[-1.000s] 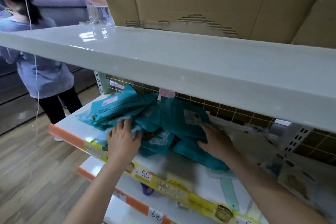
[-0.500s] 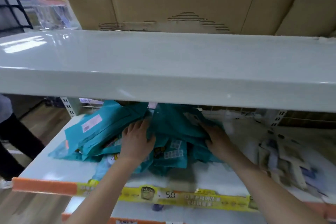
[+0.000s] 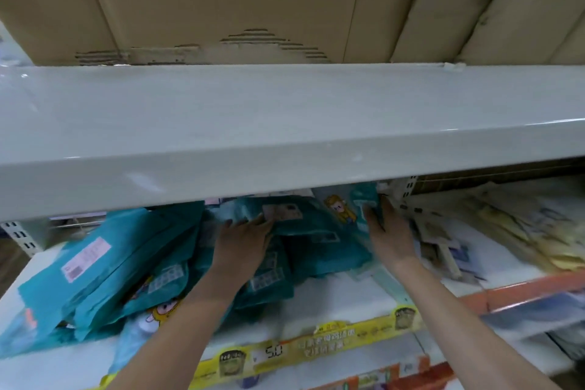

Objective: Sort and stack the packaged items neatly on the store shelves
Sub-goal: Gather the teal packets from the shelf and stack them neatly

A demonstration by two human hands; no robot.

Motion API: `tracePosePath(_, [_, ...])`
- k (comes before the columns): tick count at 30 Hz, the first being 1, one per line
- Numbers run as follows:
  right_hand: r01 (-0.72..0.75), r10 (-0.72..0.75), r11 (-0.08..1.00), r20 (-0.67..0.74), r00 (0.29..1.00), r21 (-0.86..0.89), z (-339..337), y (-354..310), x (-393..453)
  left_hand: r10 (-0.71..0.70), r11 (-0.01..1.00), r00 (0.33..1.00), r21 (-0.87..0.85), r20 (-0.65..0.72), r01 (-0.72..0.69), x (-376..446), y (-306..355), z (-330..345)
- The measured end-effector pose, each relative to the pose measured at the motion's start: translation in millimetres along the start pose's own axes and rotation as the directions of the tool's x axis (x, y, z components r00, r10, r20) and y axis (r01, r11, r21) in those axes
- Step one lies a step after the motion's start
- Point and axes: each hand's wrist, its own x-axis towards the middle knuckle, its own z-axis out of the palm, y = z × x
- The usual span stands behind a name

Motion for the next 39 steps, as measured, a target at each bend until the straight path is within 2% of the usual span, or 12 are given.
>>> tracePosePath(3, [-0.130, 0.133, 0.991, -0.105, 0.985, 0.039, -14, 16, -3, -0.077, 0.993, 0.977, -0.101, -0.200, 0.058, 7, -6, -15])
tracePosePath(5, [-0.166, 0.188, 0.976, -0.154, 0.970, 0.145, -23, 21, -7, -0.248, 0.949, 0.933, -0.260, -0.259, 0.180, 8, -2, -33])
tracePosePath(7, [-0.204, 0.238, 0.954, -0.140, 0.961, 0.222, -30, 24, -13, -0.505, 0.810, 0.834, -0.453, -0.219, 0.372, 9, 1, -46])
tracePosePath(8, [-0.222, 0.260, 0.941, -0.129, 0.957, 0.255, -31, 26, -15, -0.555, 0.760, 0.805, -0.519, -0.207, 0.391, 8, 0, -49])
tracePosePath(10, [-0.270, 0.317, 0.902, -0.093, 0.944, 0.337, -31, 31, -20, -0.635, 0.618, 0.757, -0.690, -0.155, 0.377, 4, -2, -57])
tracePosePath(13, [-0.339, 0.387, 0.826, -0.017, 0.922, 0.449, -25, 36, -27, -0.717, 0.308, 0.697, -0.904, -0.016, 0.296, -4, -4, -59])
tracePosePath(15, [-0.380, 0.423, 0.779, 0.029, 0.906, 0.500, -22, 39, -35, -0.720, 0.109, 0.689, -0.966, 0.085, 0.233, -12, -2, -54])
tracePosePath(17, [-0.431, 0.466, 0.740, 0.068, 0.882, 0.517, -19, 45, -45, -0.724, -0.044, 0.671, -0.982, 0.159, 0.186, -21, 4, -52])
tracePosePath(21, [-0.488, 0.520, 0.678, 0.110, 0.847, 0.549, -26, 59, -64, -0.706, -0.240, 0.615, -0.935, 0.352, 0.261, -36, 21, -38])
tracePosePath(25, [-0.504, 0.550, 0.642, 0.110, 0.828, 0.578, -43, 74, -75, -0.704, -0.341, 0.527, -0.877, 0.477, 0.338, -41, 43, -24])
tracePosePath(31, [-0.508, 0.570, 0.622, 0.101, 0.815, 0.596, -83, 101, -77, -0.679, -0.442, 0.485, -0.834, 0.551, 0.329, -39, 95, -12])
tracePosePath(39, [-0.469, 0.523, 0.685, 0.071, 0.849, 0.558, -175, 165, -80, -0.661, -0.427, 0.540, -0.853, 0.521, 0.300, -21, 205, -15])
